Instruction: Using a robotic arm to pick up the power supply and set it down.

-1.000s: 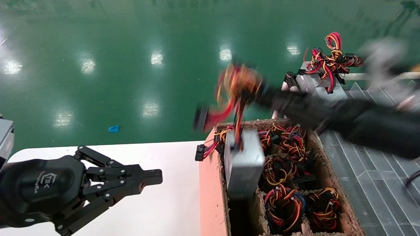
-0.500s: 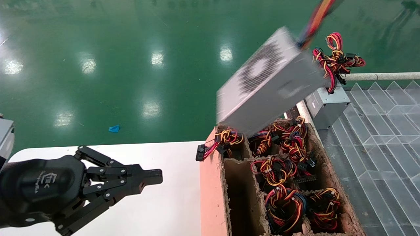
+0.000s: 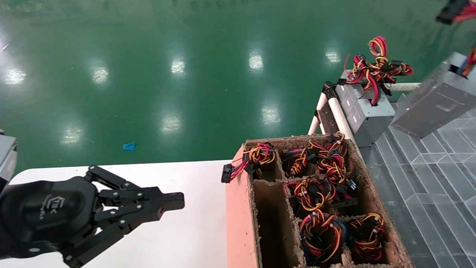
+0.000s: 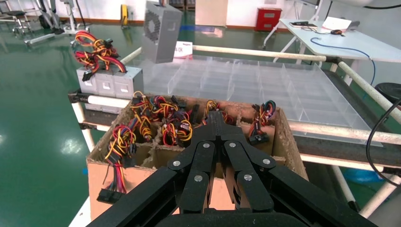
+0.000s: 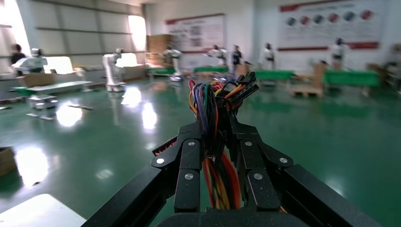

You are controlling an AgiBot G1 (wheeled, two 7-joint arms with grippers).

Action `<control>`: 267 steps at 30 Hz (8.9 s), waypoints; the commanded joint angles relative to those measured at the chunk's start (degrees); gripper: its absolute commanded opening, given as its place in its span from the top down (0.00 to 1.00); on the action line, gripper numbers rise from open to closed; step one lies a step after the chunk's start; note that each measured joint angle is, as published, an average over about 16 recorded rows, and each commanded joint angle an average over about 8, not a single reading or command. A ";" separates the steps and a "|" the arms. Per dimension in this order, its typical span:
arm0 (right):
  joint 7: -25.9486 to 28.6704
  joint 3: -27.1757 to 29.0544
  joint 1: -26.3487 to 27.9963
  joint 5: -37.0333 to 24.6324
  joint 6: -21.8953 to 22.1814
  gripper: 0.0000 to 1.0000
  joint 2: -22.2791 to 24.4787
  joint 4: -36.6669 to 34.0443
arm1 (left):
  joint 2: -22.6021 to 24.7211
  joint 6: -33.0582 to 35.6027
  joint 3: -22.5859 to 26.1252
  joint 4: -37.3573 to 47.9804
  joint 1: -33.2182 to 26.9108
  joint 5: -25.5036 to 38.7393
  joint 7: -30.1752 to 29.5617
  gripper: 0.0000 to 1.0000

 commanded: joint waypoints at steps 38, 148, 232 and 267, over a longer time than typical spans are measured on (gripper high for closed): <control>-4.71 1.13 -13.23 6.51 15.60 1.00 -6.64 1.29 | 0.00 0.00 0.01 0.00 0.00 -0.01 0.00 1.00; -10.80 -3.10 -1.69 -16.37 4.84 0.00 -15.77 5.34 | -0.01 -0.01 0.03 0.00 -0.01 -0.02 0.01 0.00; 9.69 6.73 -11.90 -24.43 -9.53 0.00 -14.54 36.22 | -0.02 -0.03 0.03 0.01 0.00 -0.04 0.02 0.00; 9.64 6.69 -11.86 -24.39 -9.47 0.00 -14.54 36.14 | -0.02 -0.03 0.03 0.01 0.00 -0.04 0.02 0.00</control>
